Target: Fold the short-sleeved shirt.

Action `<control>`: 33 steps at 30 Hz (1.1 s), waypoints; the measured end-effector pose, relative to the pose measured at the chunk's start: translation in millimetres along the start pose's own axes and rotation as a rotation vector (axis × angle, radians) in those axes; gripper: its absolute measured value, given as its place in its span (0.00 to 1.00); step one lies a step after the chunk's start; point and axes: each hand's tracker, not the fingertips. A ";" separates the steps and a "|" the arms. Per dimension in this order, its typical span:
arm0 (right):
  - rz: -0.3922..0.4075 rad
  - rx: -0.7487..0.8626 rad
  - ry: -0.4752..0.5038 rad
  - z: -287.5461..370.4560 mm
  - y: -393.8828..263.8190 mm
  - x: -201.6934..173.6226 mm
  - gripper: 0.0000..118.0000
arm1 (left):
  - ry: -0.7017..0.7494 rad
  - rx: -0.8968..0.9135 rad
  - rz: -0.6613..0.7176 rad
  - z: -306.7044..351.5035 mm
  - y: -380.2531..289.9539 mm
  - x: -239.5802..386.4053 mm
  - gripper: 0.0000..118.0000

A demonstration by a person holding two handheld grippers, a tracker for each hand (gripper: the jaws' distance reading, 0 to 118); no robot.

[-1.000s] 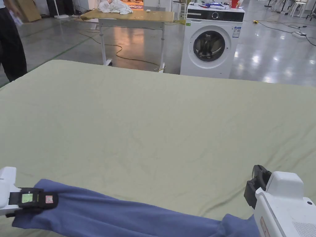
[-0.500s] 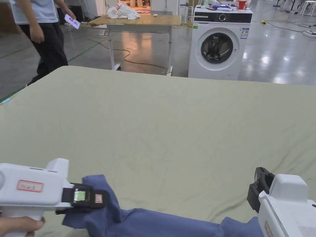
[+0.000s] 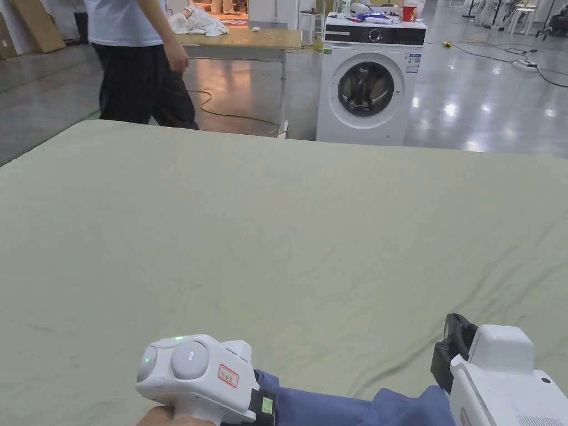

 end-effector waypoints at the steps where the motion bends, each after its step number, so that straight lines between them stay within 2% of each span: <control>1: 0.000 -0.002 -0.001 -0.3 -0.8 1.0 0.00 | -0.002 0.006 0.004 -1.3 -0.3 -1.2 0.10; 2: 0.001 -0.004 -0.002 -0.1 -1.3 1.7 0.00 | -0.008 0.009 0.010 0.2 -0.4 1.4 0.13; 6: -0.001 -0.007 -0.007 1.5 -0.3 4.8 0.00 | -0.148 0.047 0.034 31.6 -1.6 -2.8 0.49; 7: 0.000 -0.007 -0.007 2.1 0.4 5.7 0.00 | -0.159 0.063 0.038 41.9 -3.2 -1.3 0.50; 10: 0.007 -0.004 -0.008 4.5 1.9 7.7 0.00 | -0.197 0.131 0.033 67.0 -5.6 -7.6 0.46; 11: 0.008 -0.004 -0.008 5.2 2.6 8.5 0.00 | -0.217 0.156 0.028 75.9 -6.7 -7.3 0.40; 13: 0.007 -0.002 -0.009 6.5 3.5 10.2 0.00 | -0.232 0.183 0.022 83.5 -7.3 -12.3 0.21; 14: 0.007 0.000 -0.010 7.0 3.7 10.7 0.00 | -0.222 0.190 0.025 83.2 -7.4 -14.6 0.16; 16: 0.011 -0.001 -0.014 7.7 3.3 11.2 0.00 | -0.179 0.201 0.031 74.3 -6.1 -13.7 0.15; 20: 0.014 -0.008 -0.016 7.4 -0.4 13.1 0.00 | -0.005 0.082 -0.052 21.9 -15.6 -1.8 0.11; 21: 0.015 -0.011 -0.016 7.2 -1.6 13.3 0.00 | -0.003 0.059 -0.061 13.5 -18.7 -0.3 0.11; 24: 0.014 -0.021 -0.016 6.9 -4.5 13.3 0.00 | -0.164 0.012 -0.058 11.0 -29.0 7.1 0.10; 26: 0.014 -0.026 -0.016 7.4 -5.1 13.9 0.00 | -0.215 0.011 -0.109 12.9 -42.8 17.4 0.10; 30: 0.019 -0.028 -0.014 7.4 -6.0 12.8 0.00 | -0.151 0.001 -0.130 -10.7 -49.1 24.3 0.10; 33: 0.024 -0.028 -0.008 7.2 -5.9 11.4 0.00 | -0.184 0.006 -0.086 -12.8 -43.9 18.8 0.09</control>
